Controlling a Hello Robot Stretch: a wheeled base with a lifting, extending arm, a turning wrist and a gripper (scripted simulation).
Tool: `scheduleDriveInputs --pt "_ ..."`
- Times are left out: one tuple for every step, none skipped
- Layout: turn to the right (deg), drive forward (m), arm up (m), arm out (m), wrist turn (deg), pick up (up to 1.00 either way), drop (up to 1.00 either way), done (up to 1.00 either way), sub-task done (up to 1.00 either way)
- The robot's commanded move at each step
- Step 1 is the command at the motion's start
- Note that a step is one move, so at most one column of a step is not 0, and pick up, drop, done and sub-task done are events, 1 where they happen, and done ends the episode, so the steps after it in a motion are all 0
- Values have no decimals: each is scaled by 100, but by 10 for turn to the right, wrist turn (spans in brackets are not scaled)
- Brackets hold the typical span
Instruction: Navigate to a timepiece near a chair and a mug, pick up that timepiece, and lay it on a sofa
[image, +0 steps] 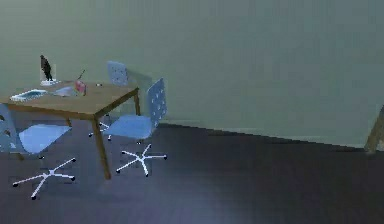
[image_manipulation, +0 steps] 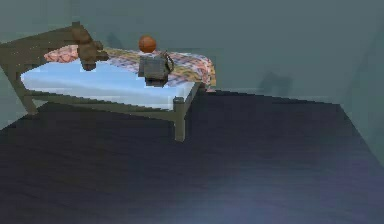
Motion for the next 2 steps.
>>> scheduleDriveInputs --pt "-300 0 0 0 0 0 0 0 0" --pt "0 5 0 0 0 0 0 0 0"
